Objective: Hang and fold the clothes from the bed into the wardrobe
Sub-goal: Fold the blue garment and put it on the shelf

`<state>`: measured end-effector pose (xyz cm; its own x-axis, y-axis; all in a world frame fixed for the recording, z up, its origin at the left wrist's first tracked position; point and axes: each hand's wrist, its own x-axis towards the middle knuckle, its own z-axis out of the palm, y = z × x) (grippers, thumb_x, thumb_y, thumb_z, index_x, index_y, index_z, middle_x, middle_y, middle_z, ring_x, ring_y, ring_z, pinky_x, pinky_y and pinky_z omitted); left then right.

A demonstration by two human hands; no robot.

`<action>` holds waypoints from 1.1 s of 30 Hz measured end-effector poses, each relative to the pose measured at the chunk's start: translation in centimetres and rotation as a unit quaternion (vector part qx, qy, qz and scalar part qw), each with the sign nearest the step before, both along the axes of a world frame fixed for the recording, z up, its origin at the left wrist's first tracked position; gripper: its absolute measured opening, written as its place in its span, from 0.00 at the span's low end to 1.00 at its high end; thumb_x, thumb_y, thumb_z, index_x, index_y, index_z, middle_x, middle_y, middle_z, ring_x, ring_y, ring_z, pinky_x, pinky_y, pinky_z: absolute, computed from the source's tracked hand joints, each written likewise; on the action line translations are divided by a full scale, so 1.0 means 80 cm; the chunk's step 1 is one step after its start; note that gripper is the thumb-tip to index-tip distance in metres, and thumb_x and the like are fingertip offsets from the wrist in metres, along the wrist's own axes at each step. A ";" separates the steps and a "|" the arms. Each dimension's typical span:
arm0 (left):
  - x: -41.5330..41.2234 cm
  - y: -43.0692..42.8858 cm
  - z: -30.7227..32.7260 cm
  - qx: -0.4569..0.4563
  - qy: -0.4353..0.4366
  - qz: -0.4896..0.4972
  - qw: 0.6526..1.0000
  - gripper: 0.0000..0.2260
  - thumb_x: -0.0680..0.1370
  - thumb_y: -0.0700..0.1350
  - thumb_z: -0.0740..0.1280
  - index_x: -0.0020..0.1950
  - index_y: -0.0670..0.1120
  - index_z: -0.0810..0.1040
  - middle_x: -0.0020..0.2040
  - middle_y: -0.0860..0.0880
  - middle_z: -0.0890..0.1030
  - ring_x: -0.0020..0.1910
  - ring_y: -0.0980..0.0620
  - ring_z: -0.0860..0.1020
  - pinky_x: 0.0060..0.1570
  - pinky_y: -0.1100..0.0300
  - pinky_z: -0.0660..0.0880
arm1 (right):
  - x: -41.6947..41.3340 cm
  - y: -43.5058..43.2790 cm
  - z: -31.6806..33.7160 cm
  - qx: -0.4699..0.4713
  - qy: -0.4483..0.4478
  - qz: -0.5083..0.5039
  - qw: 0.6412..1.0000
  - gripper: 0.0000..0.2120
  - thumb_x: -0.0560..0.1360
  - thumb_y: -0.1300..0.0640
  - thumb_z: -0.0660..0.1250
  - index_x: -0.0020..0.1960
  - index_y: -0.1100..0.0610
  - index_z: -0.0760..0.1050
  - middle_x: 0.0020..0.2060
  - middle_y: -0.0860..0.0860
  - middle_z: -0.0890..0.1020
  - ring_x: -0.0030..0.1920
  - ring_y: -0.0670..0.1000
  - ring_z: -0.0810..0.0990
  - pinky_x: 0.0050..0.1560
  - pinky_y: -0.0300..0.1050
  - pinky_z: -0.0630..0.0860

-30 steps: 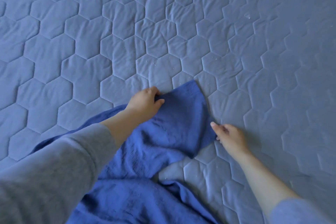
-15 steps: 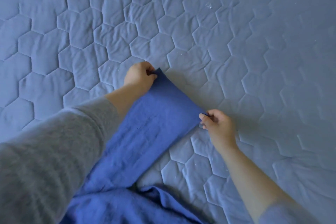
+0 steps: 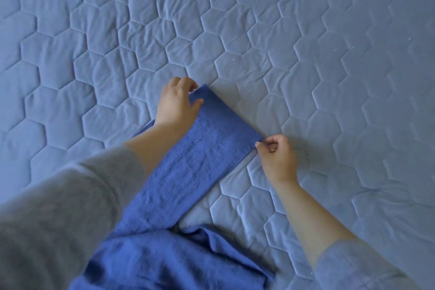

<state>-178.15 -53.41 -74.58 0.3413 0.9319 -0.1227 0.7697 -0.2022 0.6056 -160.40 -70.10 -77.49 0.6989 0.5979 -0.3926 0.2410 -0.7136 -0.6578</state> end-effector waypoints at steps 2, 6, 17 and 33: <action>-0.019 -0.034 0.013 0.020 -0.015 -0.034 0.999 0.10 0.75 0.41 0.70 0.54 0.41 0.77 0.51 0.45 0.76 0.51 0.44 0.75 0.52 0.55 0.70 | -0.010 -0.021 0.012 0.007 0.005 0.006 1.000 0.07 0.74 0.59 0.71 0.47 0.54 0.73 0.35 0.44 0.75 0.39 0.48 0.76 0.45 0.42 0.69; -0.067 -0.120 0.030 -0.037 -0.020 -0.094 0.995 0.05 0.73 0.40 0.72 0.47 0.41 0.79 0.43 0.48 0.77 0.44 0.47 0.75 0.47 0.53 0.73 | -0.042 -0.082 0.033 -0.012 0.014 0.041 0.999 0.06 0.74 0.60 0.70 0.43 0.52 0.74 0.34 0.44 0.78 0.36 0.46 0.76 0.42 0.41 0.70; -0.161 -0.333 0.036 -0.180 0.050 -0.234 0.954 0.04 0.75 0.43 0.67 0.44 0.46 0.81 0.45 0.47 0.80 0.47 0.45 0.77 0.49 0.52 0.73 | -0.139 -0.259 0.073 -0.075 0.042 0.107 0.991 0.10 0.72 0.65 0.71 0.38 0.51 0.76 0.32 0.45 0.81 0.36 0.47 0.80 0.41 0.43 0.74; -0.080 -0.430 -0.003 -0.168 0.262 -0.409 0.858 0.12 0.79 0.44 0.60 0.60 0.45 0.76 0.59 0.46 0.73 0.59 0.46 0.70 0.55 0.55 0.66 | -0.101 -0.341 0.068 -0.120 0.055 0.072 0.989 0.06 0.76 0.62 0.69 0.41 0.53 0.77 0.34 0.46 0.81 0.39 0.46 0.80 0.40 0.41 0.74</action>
